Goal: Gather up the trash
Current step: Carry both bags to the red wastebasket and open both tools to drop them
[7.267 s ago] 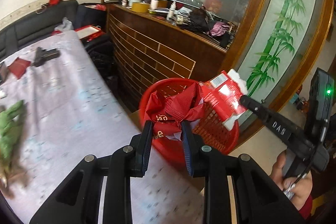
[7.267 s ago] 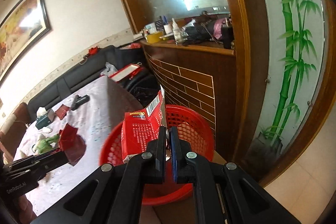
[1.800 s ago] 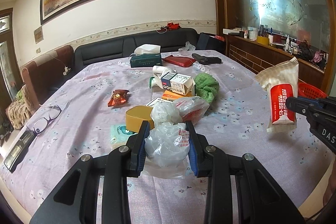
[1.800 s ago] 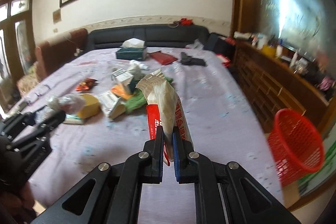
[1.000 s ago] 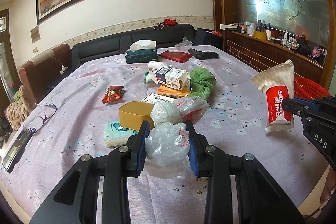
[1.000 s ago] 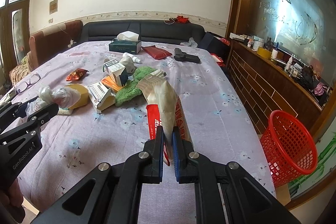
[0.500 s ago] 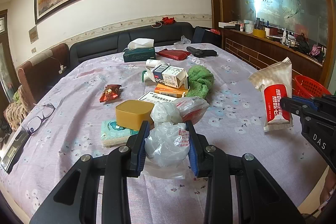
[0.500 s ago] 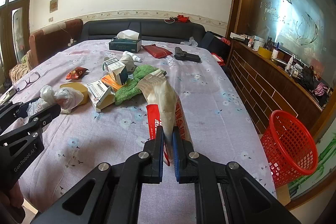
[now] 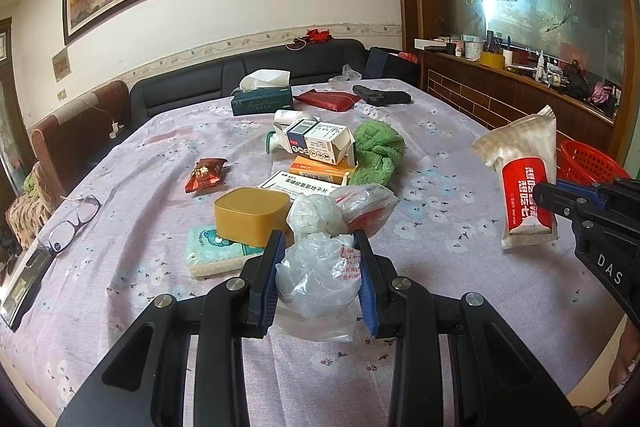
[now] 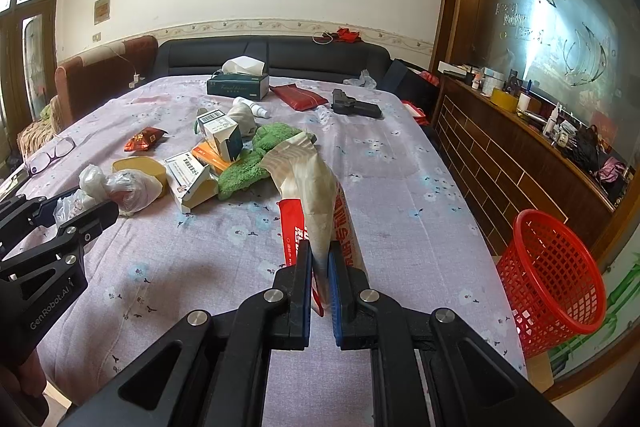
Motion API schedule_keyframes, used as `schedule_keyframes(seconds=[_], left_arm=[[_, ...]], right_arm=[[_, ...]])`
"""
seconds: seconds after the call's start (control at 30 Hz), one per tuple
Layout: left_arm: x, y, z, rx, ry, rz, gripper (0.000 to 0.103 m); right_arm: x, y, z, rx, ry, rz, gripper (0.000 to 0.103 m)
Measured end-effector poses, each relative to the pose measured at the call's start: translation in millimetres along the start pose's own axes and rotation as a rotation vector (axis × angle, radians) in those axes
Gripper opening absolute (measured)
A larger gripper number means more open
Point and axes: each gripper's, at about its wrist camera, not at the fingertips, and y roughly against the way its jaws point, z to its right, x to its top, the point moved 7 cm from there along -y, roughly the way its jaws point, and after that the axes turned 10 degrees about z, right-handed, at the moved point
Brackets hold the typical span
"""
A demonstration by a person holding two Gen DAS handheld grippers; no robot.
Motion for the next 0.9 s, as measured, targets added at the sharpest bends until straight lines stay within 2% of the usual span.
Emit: schedule_keyframes(seconds=[0.13,0.27,0.33,0.43,0.6,0.77,0.9], left_arm=[[1,-4,4,-0.011,-0.002,-0.008,0.032],[11,-6,18,-0.063,-0.002,-0.02,0.032],[18,-7,29,-0.1,-0.007,-0.022,0.032],[34,-8,53,-0.163,-0.012,-0.021,0.032],[64,-11,111,-0.296,-0.04,-0.023,0.032],[88,-16,193,-0.465,-0.067,-0.041,0.032],[100,-25,255,-0.556,-0.083,-0.054,0.032]], right_arm=[[-3,-1,3,-0.001,-0.008,0.002,0.008],[1,2,19,0.008,-0.058,0.009,0.008],[6,7,39,0.025,-0.123,0.014,0.008],[13,19,73,0.001,-0.192,0.041,0.008],[20,47,144,-0.048,-0.313,0.094,0.008],[13,63,221,-0.093,-0.444,0.107,0.009],[7,67,269,-0.126,-0.514,0.106,0.009]])
